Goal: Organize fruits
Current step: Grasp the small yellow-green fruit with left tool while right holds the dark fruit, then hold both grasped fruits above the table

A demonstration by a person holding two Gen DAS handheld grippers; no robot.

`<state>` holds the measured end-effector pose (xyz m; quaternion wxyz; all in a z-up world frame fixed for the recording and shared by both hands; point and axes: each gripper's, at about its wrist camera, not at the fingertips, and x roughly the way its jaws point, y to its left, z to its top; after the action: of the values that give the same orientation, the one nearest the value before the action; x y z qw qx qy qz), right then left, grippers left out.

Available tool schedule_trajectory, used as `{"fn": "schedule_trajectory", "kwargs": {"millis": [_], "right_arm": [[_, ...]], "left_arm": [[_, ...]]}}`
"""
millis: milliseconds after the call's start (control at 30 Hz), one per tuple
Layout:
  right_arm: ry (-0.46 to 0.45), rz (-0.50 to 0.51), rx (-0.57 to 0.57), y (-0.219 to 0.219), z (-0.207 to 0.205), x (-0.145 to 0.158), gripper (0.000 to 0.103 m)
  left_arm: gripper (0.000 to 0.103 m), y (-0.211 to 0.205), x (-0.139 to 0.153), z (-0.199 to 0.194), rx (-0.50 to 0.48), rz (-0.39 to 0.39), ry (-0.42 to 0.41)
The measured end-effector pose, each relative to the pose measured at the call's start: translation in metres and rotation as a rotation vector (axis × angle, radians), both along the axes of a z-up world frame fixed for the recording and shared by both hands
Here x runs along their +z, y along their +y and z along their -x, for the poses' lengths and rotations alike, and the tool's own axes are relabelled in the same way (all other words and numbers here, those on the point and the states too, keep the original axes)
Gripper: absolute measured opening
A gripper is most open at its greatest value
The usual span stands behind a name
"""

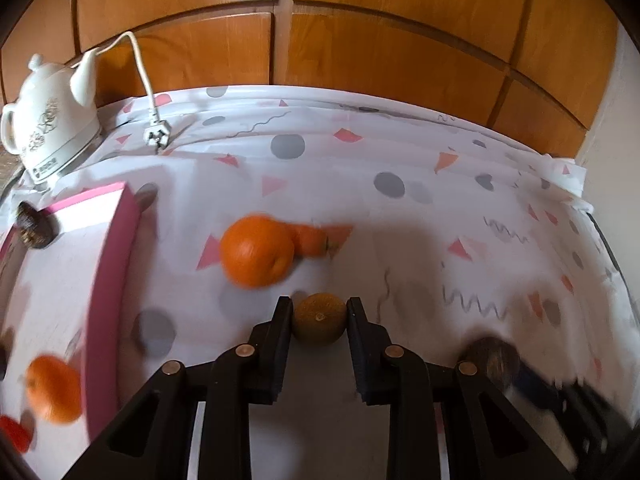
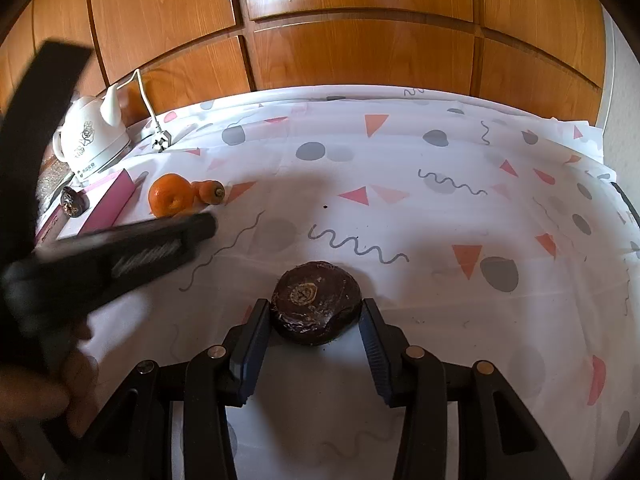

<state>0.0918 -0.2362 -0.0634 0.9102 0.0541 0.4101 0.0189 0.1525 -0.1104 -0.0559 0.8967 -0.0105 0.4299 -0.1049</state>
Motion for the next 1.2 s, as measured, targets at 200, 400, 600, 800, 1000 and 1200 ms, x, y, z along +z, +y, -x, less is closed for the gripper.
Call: {"fn": "schedule_trajectory", "kwargs": {"millis": [200,400,600,800,1000,1200], "right_arm": [[0.002,0.005,0.001,0.000,0.000,0.000,0.046],[0.005,0.030,0.001,0.004,-0.001,-0.001,0.046],[0.010,0.057,0.001,0.007,-0.002,-0.001,0.046],[0.014,0.062,0.001,0.008,-0.003,-0.002,0.046],[0.015,0.068,0.000,0.009,-0.002,-0.003,0.046],[0.014,0.069,-0.001,0.009,-0.002,-0.003,0.046]], "left_arm": [[0.027,0.025,0.002,0.024,-0.003,0.027,-0.028],[0.027,0.050,0.001,0.028,0.045,0.063,-0.027],[0.027,0.053,0.004,0.042,0.034,0.043,-0.052],[0.027,0.043,-0.003,0.066,-0.015,-0.006,-0.068],[0.027,0.037,-0.006,0.067,-0.014,-0.047,-0.088],[0.028,0.034,-0.008,0.067,-0.011,-0.073,-0.092]]}}
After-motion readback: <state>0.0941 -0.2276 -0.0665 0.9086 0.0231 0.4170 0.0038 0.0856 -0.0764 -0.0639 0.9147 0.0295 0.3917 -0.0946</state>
